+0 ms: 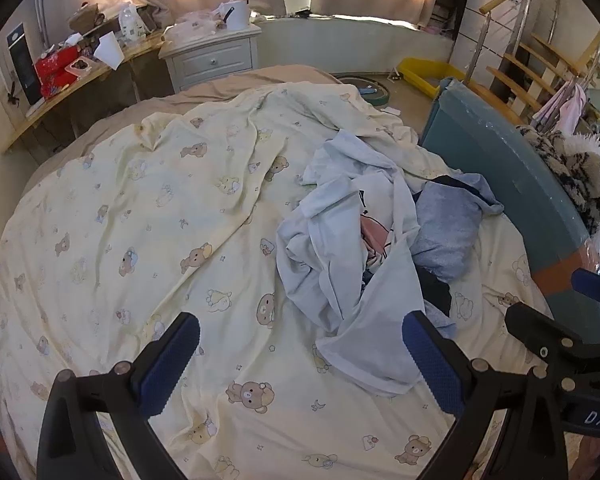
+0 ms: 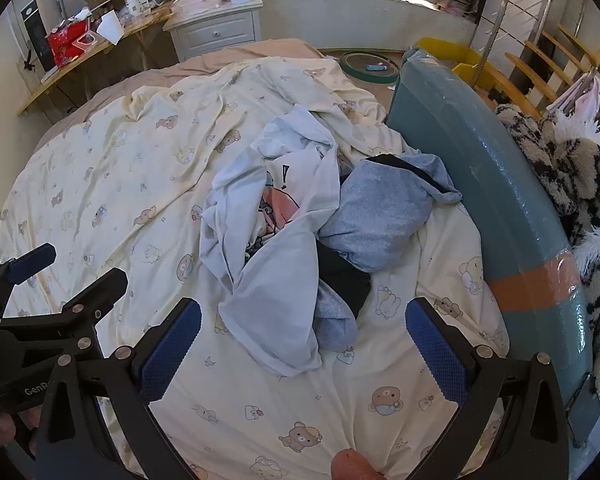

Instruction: Fold clothes

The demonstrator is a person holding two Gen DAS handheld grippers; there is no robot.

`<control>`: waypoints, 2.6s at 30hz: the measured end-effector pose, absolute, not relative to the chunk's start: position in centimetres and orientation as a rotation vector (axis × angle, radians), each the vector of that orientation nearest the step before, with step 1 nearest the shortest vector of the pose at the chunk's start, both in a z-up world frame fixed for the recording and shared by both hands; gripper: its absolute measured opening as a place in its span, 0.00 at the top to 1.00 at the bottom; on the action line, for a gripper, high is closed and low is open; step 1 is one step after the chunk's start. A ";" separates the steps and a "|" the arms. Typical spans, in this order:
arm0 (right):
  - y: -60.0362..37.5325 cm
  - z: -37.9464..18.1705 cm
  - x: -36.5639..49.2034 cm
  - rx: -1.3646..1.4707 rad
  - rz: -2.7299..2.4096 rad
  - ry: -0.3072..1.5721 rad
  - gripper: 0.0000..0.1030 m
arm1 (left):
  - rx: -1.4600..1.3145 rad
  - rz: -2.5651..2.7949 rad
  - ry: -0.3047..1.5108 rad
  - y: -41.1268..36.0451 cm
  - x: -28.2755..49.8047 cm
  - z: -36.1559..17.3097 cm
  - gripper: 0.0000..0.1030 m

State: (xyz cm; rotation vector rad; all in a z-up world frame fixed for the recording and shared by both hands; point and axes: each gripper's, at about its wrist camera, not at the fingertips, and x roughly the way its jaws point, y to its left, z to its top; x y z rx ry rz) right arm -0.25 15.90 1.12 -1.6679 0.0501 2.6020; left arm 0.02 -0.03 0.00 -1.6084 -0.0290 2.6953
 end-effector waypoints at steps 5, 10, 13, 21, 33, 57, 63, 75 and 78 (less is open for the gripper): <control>16.4 1.3 -0.3 -1.673 2.600 0.049 0.00 | -1.610 2.688 -0.055 -0.2 0.1 0.0 0.01; 16.3 1.4 -0.1 -1.671 2.598 0.044 0.00 | -1.623 2.682 -0.063 0.0 0.1 -0.1 0.01; 16.2 1.1 -0.1 -1.666 2.593 0.049 0.00 | -1.633 2.679 -0.063 0.0 0.0 0.0 0.01; 16.2 1.0 -0.3 -1.670 2.591 0.049 0.00 | -1.648 2.679 -0.067 -0.1 -0.1 -0.1 0.01; 15.8 1.1 -0.3 -1.671 2.582 0.034 0.00 | -1.665 2.667 -0.085 -0.3 0.1 -0.5 0.01; 15.9 0.9 -0.5 -1.687 2.569 0.060 0.00 | -1.696 2.655 -0.108 -0.3 -0.2 -0.9 0.01; 15.8 0.9 -0.5 -1.687 2.568 0.057 0.00 | -1.701 2.653 -0.111 -0.4 -0.2 -1.0 0.01; 15.6 0.5 -1.1 -1.703 2.574 0.050 0.00 | -1.699 2.642 -0.124 -0.6 -0.5 -1.4 0.01; 15.7 0.4 -1.3 -1.690 2.573 0.030 0.00 | -1.685 2.642 -0.094 -0.6 -0.5 -1.4 0.01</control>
